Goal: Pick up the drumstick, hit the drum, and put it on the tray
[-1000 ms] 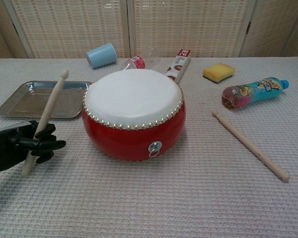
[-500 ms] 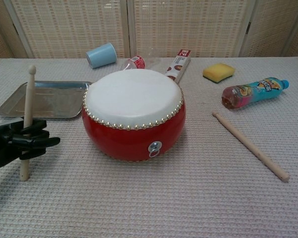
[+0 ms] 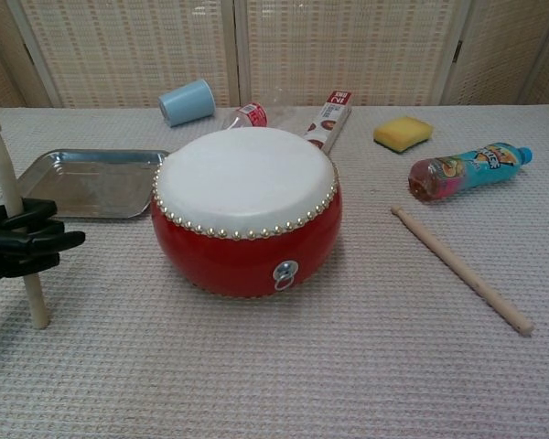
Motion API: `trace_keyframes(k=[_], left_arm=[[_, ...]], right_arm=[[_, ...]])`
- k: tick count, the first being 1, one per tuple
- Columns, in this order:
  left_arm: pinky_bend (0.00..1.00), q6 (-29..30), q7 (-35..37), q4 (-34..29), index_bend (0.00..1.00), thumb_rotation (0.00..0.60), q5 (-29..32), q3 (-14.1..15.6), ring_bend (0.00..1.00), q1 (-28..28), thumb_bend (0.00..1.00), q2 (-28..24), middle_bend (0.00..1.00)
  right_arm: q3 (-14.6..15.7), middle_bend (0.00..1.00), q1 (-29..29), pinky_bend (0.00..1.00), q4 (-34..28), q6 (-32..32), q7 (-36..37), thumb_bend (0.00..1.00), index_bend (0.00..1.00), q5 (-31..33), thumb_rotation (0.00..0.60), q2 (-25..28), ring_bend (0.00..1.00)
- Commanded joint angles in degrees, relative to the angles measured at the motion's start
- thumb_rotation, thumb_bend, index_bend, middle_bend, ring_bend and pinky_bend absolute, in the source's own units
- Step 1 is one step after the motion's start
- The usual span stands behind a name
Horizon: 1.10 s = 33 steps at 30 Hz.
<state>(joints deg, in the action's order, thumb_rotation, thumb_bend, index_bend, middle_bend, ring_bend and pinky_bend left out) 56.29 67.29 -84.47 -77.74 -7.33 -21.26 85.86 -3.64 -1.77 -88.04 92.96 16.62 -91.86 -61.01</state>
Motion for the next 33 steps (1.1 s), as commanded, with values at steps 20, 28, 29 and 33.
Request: trace_keyframes(k=[20,28,29,33], left_arm=[[1.0,1.13,-0.62,3.6,1.0,0.6,-4.46,4.97,1.0,0.9,0.25,3.36,1.0],[1.0,1.28,-1.46,5.92,1.0,0.6,-5.98,6.27,1.0,0.69,0.48,4.24,1.0],[1.0,1.36,-2.28,6.27,1.0,0.6,-6.22,6.43,1.0,0.59,0.52,4.29,1.0],[1.0,2.39,-6.48,6.48,1.0,0.6,-6.12,6.19,1.0,0.56,0.59,4.23,1.0]], right_arm=[[-0.04,0.02,-0.05,0.07,-0.67,-0.04,-0.6,0.06,0.0,0.05,0.6,0.18,0.0],[-0.09,0.02,0.07,0.07,-0.43,0.33,-0.34,0.06,0.0,-0.01,0.6,0.08,0.0],[-0.08,0.02,0.09,0.07,-0.41,0.37,-0.3,0.06,0.0,-0.05,0.6,0.08,0.0],[-0.08,0.02,0.1,0.07,-0.33,0.5,-0.14,0.06,0.0,-0.17,0.6,0.11,0.0]])
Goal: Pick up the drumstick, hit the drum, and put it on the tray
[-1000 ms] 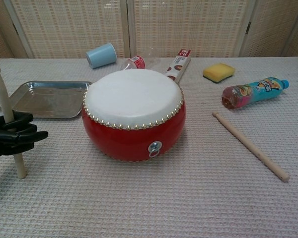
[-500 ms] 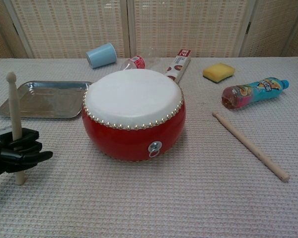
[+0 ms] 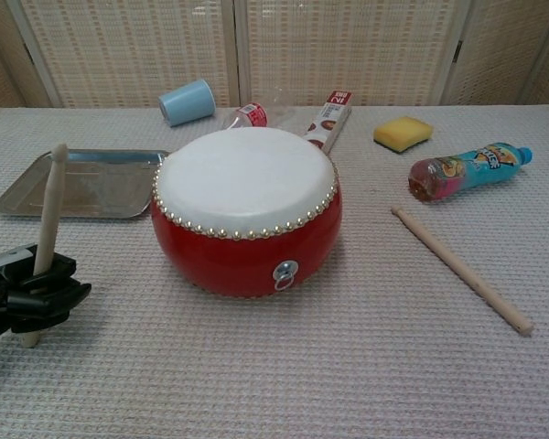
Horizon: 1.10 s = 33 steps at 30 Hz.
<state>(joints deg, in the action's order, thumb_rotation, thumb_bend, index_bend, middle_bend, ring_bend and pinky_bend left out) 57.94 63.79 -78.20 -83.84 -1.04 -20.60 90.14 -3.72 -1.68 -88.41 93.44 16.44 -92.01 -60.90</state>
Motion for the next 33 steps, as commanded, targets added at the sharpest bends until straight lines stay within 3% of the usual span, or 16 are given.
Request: trace_keyframes(k=[1,7,16,23,33], left_arm=[[1.0,0.86,-4.24,0.1,1.0,0.6,-0.02,-0.16,1.0,-0.2,0.6,-0.31,1.0],[1.0,1.53,-18.15,-0.86,1.0,0.6,0.3,-0.63,1.0,-1.2,0.61,-3.11,1.0],[1.0,7.36,-48.22,-7.57,1.0,0.6,7.1,-6.5,1.0,-1.51,0.61,-10.55,1.0],[1.0,7.53,-58.88,-12.64,1.0,0.6,10.97,-11.23,1.0,-4.49,0.61,-14.75,1.0],[1.0,5.5,-77.49,-13.03,1.0,0.6,14.03,-13.11,1.0,-11.22,0.61,-12.63,1.0]], right_arm=[[0.0,0.02,0.0,0.07,0.09,0.04,0.1,0.06,0.0,-0.04,0.6,-0.03,0.0],[-0.07,0.02,0.01,0.07,0.51,0.39,0.42,0.06,0.0,-0.24,0.6,-0.19,0.0],[-1.17,0.02,-0.51,0.07,0.78,1.31,0.17,0.06,0.0,-0.46,0.6,0.57,0.0],[-2.06,0.02,-1.4,0.07,0.29,1.04,-0.45,0.06,0.0,-0.33,0.6,1.13,0.0],[-2.12,0.02,-1.61,0.07,0.67,1.42,-0.05,0.06,0.0,-0.61,0.6,0.98,0.0]])
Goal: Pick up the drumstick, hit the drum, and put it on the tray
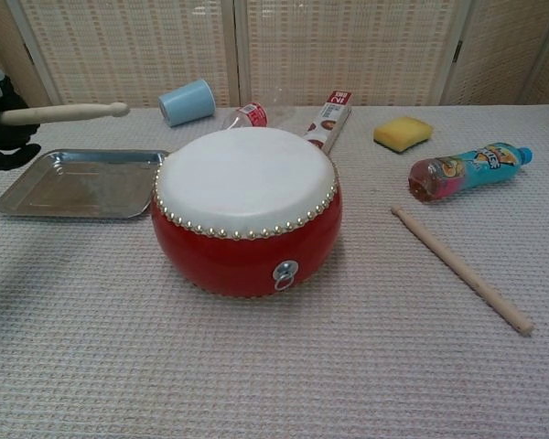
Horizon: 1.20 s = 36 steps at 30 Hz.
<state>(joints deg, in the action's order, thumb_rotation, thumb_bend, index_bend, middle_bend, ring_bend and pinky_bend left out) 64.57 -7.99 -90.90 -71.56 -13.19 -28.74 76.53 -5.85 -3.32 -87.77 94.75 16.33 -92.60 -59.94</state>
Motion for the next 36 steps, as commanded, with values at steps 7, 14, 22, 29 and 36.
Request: trace_keyframes(k=[7,14,22,29,36], left_arm=[[1.0,-3.37,-14.93,0.83,1.0,0.6,4.64,-0.73,1.0,-6.92,0.61,2.8,1.0],[1.0,-4.77,-18.3,-0.64,1.0,0.6,10.69,-1.77,1.0,-8.9,0.61,3.55,1.0],[1.0,-4.0,-24.61,0.06,1.0,0.6,14.12,-1.72,1.0,-11.82,0.61,5.2,1.0],[1.0,-3.23,-32.81,3.15,1.0,0.6,13.52,0.74,1.0,-14.74,0.61,6.92,1.0],[1.0,-2.1,-31.46,1.28,1.0,0.6,16.05,-0.88,1.0,-14.94,0.61,6.77,1.0]], right_arm=[[0.0,0.02,0.39,0.07,0.39,0.83,0.68,0.06,0.0,0.09,0.6,0.06,0.0],[0.16,0.02,0.49,0.07,0.97,0.92,1.25,0.06,0.0,0.15,0.6,-0.3,0.0],[0.09,0.02,0.39,0.07,1.17,0.96,1.52,0.06,0.0,0.15,0.6,-0.32,0.0],[0.18,0.02,0.63,0.07,1.41,1.13,1.97,0.06,0.0,0.39,0.6,-0.21,0.0],[0.15,0.02,0.89,0.07,1.95,1.49,2.7,0.06,0.0,0.6,0.6,-0.35,0.0]])
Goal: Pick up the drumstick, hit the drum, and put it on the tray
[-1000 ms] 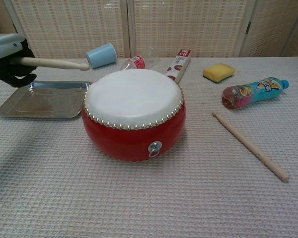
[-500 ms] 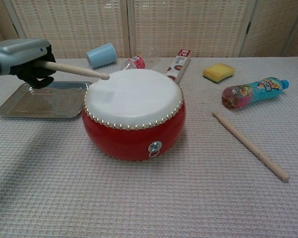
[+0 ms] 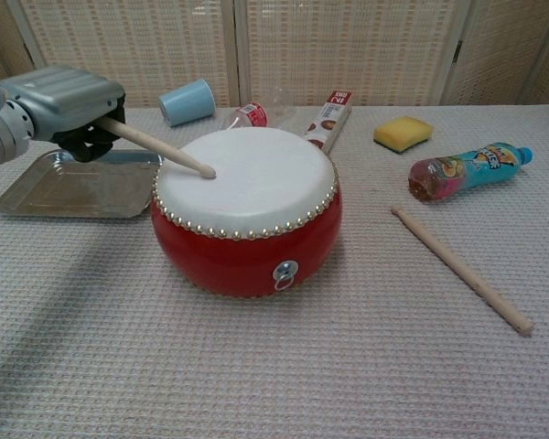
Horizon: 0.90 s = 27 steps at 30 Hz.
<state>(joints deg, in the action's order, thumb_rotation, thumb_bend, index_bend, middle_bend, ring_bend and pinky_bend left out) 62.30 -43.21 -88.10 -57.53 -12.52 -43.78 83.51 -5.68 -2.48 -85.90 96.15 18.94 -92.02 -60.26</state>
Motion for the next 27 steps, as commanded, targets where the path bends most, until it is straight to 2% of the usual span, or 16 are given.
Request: trace_keyframes(k=[1,4,6,10,14,16,21,22,23,27], left_arm=[[1.0,-0.53,7.0,-2.93,1.0,0.6,4.04,-3.0,1.0,0.51,0.61,-0.59,1.0],[1.0,-2.81,11.93,-5.13,1.0,0.6,8.03,-5.34,1.0,0.69,0.61,-2.05,1.0],[1.0,-2.71,11.18,-4.77,1.0,0.6,8.67,-5.13,1.0,0.21,0.6,-2.17,1.0],[1.0,-2.07,7.64,-2.84,1.0,0.6,8.51,-2.97,1.0,-1.15,0.6,-0.62,1.0],[1.0,-1.13,1.48,0.97,1.0,0.6,5.43,0.97,1.0,-2.66,0.6,0.99,1.0],[1.0,-0.54,0.86,1.42,1.0,0.6,5.68,1.22,1.0,-2.69,0.6,1.49,1.0],[1.0,-0.57,4.95,-0.59,1.0,0.6,7.99,-1.01,1.0,-1.98,0.6,0.81,1.0],[1.0,0.03,10.48,-3.15,1.0,0.6,10.1,-4.44,1.0,-0.85,0.6,-0.14,1.0],[1.0,-0.42,12.76,-4.73,1.0,0.6,10.55,-5.54,1.0,-0.38,0.6,-1.59,1.0],[1.0,-0.88,14.78,-6.55,1.0,0.6,10.82,-5.99,1.0,-0.13,0.59,-3.26,1.0]], right_arm=[[-0.01,0.02,0.11,0.07,0.18,0.14,0.21,0.06,0.0,0.07,0.6,-0.02,0.0],[0.03,0.02,0.15,0.07,0.46,0.1,0.48,0.06,0.0,0.15,0.6,-0.12,0.0],[0.01,0.02,0.14,0.07,0.62,0.06,0.62,0.06,0.0,0.21,0.6,-0.21,0.0],[-0.05,0.02,0.03,0.07,0.97,-0.21,0.89,0.06,0.0,0.43,0.6,-0.38,0.0],[-0.09,0.02,-0.04,0.07,1.2,-0.57,1.16,0.06,0.0,0.73,0.6,-0.43,0.0],[-0.09,0.02,-0.02,0.07,1.25,-0.59,1.26,0.06,0.0,0.8,0.6,-0.41,0.0],[-0.11,0.02,0.1,0.07,1.39,-0.4,1.48,0.06,0.0,0.82,0.6,-0.39,0.0],[-0.12,0.02,0.18,0.07,1.44,-0.25,1.58,0.06,0.0,0.83,0.6,-0.38,0.0],[-0.1,0.02,0.21,0.07,1.5,-0.18,1.67,0.06,0.0,0.77,0.6,-0.41,0.0],[-0.05,0.02,0.2,0.07,1.6,-0.23,1.79,0.06,0.0,0.7,0.6,-0.55,0.0]])
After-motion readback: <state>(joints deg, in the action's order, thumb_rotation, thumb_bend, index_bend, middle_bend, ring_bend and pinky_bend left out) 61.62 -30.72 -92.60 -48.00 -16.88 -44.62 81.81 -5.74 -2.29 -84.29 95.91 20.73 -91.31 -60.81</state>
